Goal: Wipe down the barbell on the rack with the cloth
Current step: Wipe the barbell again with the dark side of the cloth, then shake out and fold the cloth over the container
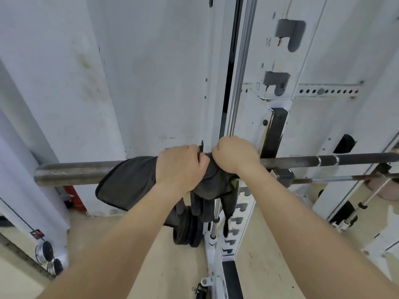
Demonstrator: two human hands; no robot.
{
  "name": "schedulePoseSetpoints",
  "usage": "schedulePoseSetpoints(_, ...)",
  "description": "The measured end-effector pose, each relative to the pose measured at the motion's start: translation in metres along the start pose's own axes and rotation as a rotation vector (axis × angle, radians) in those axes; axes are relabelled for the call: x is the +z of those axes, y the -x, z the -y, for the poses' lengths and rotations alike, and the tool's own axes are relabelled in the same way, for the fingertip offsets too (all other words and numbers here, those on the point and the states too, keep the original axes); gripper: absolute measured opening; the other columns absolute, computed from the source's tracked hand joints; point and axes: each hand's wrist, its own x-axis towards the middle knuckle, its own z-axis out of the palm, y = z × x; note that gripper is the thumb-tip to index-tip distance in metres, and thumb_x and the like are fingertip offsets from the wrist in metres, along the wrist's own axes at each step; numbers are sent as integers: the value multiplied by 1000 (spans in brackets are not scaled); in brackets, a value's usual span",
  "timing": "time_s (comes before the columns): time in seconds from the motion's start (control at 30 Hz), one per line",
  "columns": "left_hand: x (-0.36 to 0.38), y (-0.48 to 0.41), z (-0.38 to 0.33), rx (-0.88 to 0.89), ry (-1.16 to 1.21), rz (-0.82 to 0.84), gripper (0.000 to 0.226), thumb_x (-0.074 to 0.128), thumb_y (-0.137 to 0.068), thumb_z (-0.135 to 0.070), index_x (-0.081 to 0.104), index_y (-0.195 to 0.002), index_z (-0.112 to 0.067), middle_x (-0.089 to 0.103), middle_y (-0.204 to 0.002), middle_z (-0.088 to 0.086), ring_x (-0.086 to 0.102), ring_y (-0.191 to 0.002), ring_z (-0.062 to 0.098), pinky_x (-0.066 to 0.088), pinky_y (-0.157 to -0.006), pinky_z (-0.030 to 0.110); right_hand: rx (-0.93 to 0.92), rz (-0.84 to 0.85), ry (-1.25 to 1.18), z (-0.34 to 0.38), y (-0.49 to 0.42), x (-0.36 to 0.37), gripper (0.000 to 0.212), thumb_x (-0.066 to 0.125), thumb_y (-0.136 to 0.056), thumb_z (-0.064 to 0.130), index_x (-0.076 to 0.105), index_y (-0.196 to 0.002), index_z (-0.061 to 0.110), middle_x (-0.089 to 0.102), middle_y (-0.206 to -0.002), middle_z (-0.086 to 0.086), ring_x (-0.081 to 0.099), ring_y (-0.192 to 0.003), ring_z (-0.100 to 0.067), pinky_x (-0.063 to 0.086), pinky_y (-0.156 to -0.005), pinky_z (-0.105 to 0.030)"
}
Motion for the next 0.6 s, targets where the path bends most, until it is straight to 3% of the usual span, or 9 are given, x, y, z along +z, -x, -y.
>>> schedulePoseSetpoints(0.03, -5, -4, 4, -65, 58, 58, 38, 32, -96, -41, 57, -82, -17, 61, -74, -2, 57, -69, 22, 44, -62, 35, -56, -195, -18, -6, 14, 11, 34, 35, -95, 24, 55, -71, 11, 58, -78, -3, 55, -73, -27, 37, -58, -33)
schedulePoseSetpoints(0.1, -12, -11, 10, -127, 22, 164, 38, 29, -101, -38, 57, -92, -14, 64, -85, 3, 60, -79, 28, 48, -74, 38, -203, -467, 11, -17, 37, 30, 32, 36, -92, 22, 63, -86, 8, 61, -90, -6, 54, -84, -28, 44, -73, -38)
schedulePoseSetpoints(0.17, -16, -9, 13, -117, -58, 214, 43, 28, -102, -37, 58, -83, -13, 64, -79, 3, 60, -74, 27, 46, -70, 35, -296, -564, -12, -25, 50, 45, 30, 42, -91, 16, 66, -103, 4, 62, -108, -11, 54, -100, -31, 45, -93, -42)
schedulePoseSetpoints(0.23, -16, -4, 13, -125, 29, 154, 43, 33, -101, -40, 63, -80, -18, 65, -76, -3, 62, -74, 23, 47, -67, 34, -293, -609, -149, -26, 60, 49, 28, 50, -88, 11, 67, -110, 4, 62, -115, -11, 53, -107, -30, 44, -99, -42)
schedulePoseSetpoints(0.33, -22, 5, 10, -136, 357, -3, 23, 49, -99, -35, 69, -102, -23, 69, -98, -7, 61, -91, 15, 48, -83, 34, -190, -533, -364, -24, 64, 31, 31, 59, -84, 20, 63, -115, 15, 57, -115, -4, 52, -106, -24, 45, -93, -39)
schedulePoseSetpoints(0.4, -36, 11, 3, -94, 502, -30, 15, 55, -97, -24, 67, -105, -20, 68, -103, -6, 58, -94, 11, 45, -88, 29, -124, -443, -359, -22, 63, 11, 43, 60, -87, 30, 55, -129, 21, 52, -125, -3, 52, -112, -24, 44, -97, -41)
schedulePoseSetpoints(0.5, -63, 25, -6, -5, 638, 5, 13, 60, -92, -13, 67, -99, -22, 68, -95, -11, 59, -86, 1, 43, -82, 18, -273, -268, -345, -15, 66, -15, 61, 60, -88, 22, 42, -145, 32, 31, -149, -5, 39, -131, -26, 37, -109, -43)
schedulePoseSetpoints(0.57, -85, 36, -6, 3, 712, 16, 15, 65, -88, -11, 69, -94, -24, 68, -89, -13, 61, -85, 1, 45, -79, 17, -390, -72, -462, -8, 70, -28, 55, 59, -86, 15, 52, -138, 33, 29, -152, 0, 29, -139, -23, 27, -116, -42)
schedulePoseSetpoints(0.6, -96, 42, -5, 5, 757, 22, 17, 67, -86, -9, 70, -92, -26, 69, -88, -13, 63, -85, 5, 47, -79, 18, -420, -11, -516, -5, 74, -32, 44, 61, -85, 15, 61, -127, 29, 37, -148, 1, 33, -137, -20, 28, -116, -41)
